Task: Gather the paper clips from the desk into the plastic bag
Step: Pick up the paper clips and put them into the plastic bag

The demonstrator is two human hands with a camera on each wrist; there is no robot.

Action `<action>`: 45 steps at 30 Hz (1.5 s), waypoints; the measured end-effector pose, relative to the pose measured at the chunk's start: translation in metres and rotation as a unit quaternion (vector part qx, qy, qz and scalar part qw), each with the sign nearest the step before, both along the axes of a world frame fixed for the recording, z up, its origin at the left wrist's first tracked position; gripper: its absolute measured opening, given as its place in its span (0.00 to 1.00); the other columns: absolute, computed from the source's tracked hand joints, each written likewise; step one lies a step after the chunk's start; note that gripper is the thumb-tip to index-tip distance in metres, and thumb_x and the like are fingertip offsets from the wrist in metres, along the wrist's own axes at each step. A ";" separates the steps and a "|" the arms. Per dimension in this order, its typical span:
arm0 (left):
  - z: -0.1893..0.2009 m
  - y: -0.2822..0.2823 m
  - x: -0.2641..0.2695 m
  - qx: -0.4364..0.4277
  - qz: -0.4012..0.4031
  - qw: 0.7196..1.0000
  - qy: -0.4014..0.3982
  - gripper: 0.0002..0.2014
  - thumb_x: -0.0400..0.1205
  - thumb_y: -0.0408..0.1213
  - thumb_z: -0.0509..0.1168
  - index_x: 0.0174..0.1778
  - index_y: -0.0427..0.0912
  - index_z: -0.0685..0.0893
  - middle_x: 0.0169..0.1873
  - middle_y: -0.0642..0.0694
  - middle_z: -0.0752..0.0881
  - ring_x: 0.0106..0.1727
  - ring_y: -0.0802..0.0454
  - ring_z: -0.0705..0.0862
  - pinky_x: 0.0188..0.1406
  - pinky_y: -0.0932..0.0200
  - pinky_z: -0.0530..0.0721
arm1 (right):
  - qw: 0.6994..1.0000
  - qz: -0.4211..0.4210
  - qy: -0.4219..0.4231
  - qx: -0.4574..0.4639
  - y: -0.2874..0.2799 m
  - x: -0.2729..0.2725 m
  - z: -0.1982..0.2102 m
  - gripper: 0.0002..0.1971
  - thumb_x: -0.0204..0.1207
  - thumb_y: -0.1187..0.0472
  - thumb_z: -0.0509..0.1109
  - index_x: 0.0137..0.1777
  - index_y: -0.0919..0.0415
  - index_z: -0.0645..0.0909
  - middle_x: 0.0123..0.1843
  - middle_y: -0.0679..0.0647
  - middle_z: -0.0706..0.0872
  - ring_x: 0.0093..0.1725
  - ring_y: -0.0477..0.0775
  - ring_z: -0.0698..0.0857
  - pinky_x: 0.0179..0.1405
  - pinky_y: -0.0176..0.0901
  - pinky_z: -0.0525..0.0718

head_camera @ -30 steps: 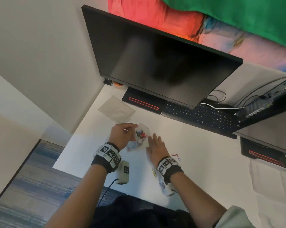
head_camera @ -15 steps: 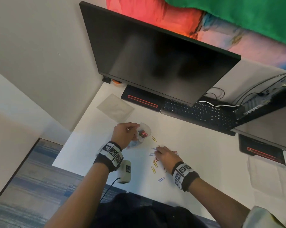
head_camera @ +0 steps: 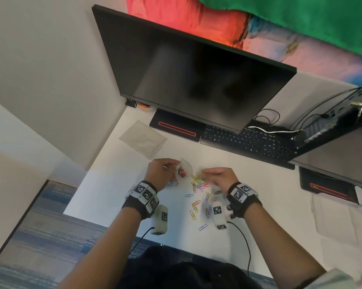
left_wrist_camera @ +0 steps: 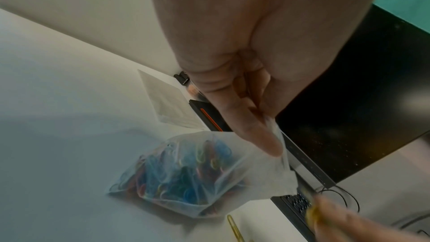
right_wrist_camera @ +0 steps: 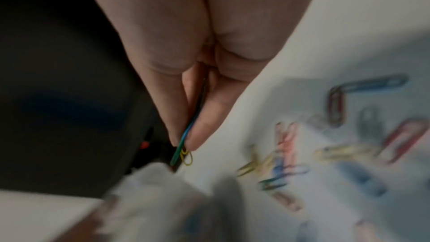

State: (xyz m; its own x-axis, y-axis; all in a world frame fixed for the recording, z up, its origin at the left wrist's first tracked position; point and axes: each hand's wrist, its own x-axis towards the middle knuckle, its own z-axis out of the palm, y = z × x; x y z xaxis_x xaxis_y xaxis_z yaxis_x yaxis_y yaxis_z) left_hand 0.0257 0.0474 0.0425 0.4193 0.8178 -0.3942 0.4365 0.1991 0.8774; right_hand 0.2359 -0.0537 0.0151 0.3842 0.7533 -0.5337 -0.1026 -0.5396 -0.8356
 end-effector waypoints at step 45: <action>-0.004 0.022 -0.001 0.006 0.014 0.999 -0.030 0.09 0.84 0.34 0.66 0.50 0.47 0.92 0.40 0.41 0.92 0.37 0.43 0.93 0.49 0.45 0.92 | 0.704 0.473 -0.528 0.036 -0.048 -0.037 -0.062 0.29 0.38 0.74 0.86 0.45 0.62 0.89 0.50 0.58 0.90 0.46 0.56 0.90 0.37 0.41 0.90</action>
State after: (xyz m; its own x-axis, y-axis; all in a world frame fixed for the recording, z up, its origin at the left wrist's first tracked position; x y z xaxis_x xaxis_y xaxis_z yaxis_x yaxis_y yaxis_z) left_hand 0.0243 0.0690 0.0383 0.4185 0.8339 -0.3598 0.3780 0.2004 0.9039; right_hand 0.1987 -0.1022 -0.0465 -0.1543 0.9490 -0.2749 0.9738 0.0989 -0.2049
